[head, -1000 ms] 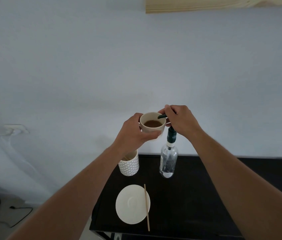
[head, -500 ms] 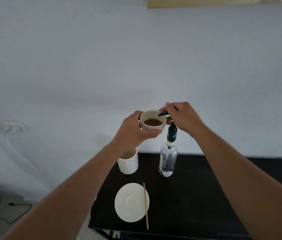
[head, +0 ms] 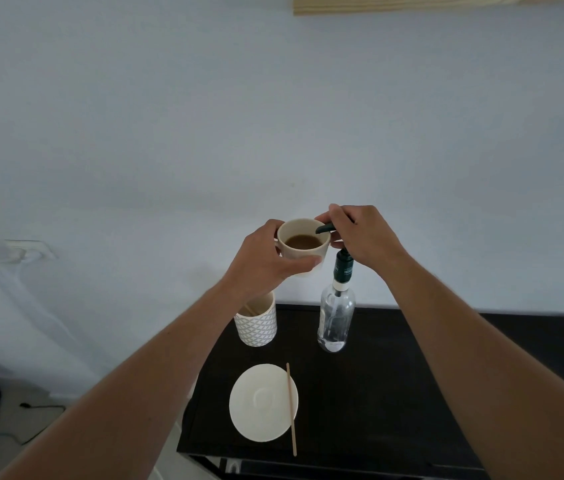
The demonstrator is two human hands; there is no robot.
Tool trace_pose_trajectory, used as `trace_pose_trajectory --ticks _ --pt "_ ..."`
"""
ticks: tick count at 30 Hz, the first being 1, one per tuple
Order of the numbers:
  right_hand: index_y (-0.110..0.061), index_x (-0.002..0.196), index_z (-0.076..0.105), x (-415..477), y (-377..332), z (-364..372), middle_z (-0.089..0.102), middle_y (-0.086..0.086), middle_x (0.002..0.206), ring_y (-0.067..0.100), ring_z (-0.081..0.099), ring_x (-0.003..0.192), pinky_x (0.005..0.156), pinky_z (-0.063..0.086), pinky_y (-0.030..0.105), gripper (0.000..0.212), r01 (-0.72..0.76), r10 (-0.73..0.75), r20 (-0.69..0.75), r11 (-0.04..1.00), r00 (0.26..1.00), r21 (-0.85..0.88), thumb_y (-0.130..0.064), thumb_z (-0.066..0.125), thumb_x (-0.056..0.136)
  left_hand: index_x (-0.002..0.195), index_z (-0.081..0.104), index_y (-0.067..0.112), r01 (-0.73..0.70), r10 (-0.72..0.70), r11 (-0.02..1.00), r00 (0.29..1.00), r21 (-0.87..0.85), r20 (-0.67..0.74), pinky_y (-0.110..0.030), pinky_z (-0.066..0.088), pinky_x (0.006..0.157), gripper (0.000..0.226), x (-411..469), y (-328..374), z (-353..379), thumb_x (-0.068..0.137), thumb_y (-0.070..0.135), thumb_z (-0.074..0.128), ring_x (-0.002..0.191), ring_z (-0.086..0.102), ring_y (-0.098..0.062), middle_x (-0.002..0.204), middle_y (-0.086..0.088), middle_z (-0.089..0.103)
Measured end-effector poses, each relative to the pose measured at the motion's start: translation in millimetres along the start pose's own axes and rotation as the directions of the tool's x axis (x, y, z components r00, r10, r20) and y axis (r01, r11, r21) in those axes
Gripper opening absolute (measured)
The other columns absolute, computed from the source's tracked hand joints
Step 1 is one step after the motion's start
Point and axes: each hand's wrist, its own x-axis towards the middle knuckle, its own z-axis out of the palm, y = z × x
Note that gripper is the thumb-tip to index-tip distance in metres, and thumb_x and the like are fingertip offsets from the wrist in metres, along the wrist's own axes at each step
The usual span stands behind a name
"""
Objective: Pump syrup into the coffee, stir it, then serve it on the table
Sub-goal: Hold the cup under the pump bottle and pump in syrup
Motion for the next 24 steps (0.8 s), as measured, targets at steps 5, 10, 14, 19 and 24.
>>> trace_pose_trajectory --ticks 5,10,14,19,24 --pt "-0.023 0.109 0.089 -0.6 5.7 1.8 0.088 -0.005 0.097 0.014 0.083 0.088 0.099 0.069 0.044 0.046 0.023 -0.024 -0.017 0.999 1.000 -0.038 -0.038 0.048 0.120 0.129 0.061 0.036 0.009 -0.009 1.000 1.000 0.009 -0.007 -0.010 0.057 0.070 0.069 -0.4 -2.9 2.4 0.075 0.060 0.097 0.100 0.075 -0.002 0.114 0.022 0.073" --pt "-0.028 0.106 0.089 -5.3 10.4 5.7 0.088 -0.007 0.095 0.015 0.083 0.089 0.097 0.069 0.043 0.047 0.033 -0.035 -0.037 0.998 0.999 -0.060 -0.041 0.047 0.120 0.131 0.062 0.034 0.027 -0.027 1.000 1.000 -0.010 0.015 -0.008 0.057 0.070 0.077 -3.8 -4.4 4.2 0.069 0.066 0.095 0.099 0.069 0.015 0.114 0.020 0.074" --pt "-0.027 0.106 0.089 -3.5 7.1 5.8 0.088 -0.009 0.093 0.003 0.082 0.079 0.083 0.065 0.032 0.047 0.025 -0.031 -0.052 0.994 0.998 -0.105 -0.041 0.046 0.120 0.130 0.061 0.037 0.041 -0.040 0.999 0.999 -0.015 0.016 -0.004 0.054 0.068 0.080 -5.5 -3.1 4.8 0.064 0.072 0.090 0.099 0.067 0.018 0.113 0.021 0.074" --pt "-0.024 0.101 0.089 -0.5 1.3 -0.7 0.090 -0.011 0.098 0.006 0.085 0.081 0.088 0.067 0.032 0.047 0.019 -0.019 -0.005 0.999 1.000 -0.027 -0.037 0.048 0.119 0.127 0.060 0.039 0.039 -0.039 0.999 0.999 0.000 0.020 -0.005 0.054 0.069 0.075 -4.4 -7.5 4.9 0.067 0.070 0.092 0.101 0.064 0.022 0.112 0.023 0.073" --pt "-0.020 0.105 0.088 -0.8 -0.8 -2.9 0.090 -0.009 0.102 0.011 0.087 0.088 0.095 0.070 0.038 0.046 0.016 -0.016 0.007 1.000 1.000 0.024 -0.037 0.048 0.119 0.127 0.059 0.042 0.054 -0.054 0.999 0.998 -0.006 0.013 -0.012 0.050 0.072 0.082 -4.9 -7.9 4.0 0.059 0.079 0.086 0.100 0.063 0.025 0.110 0.025 0.072"
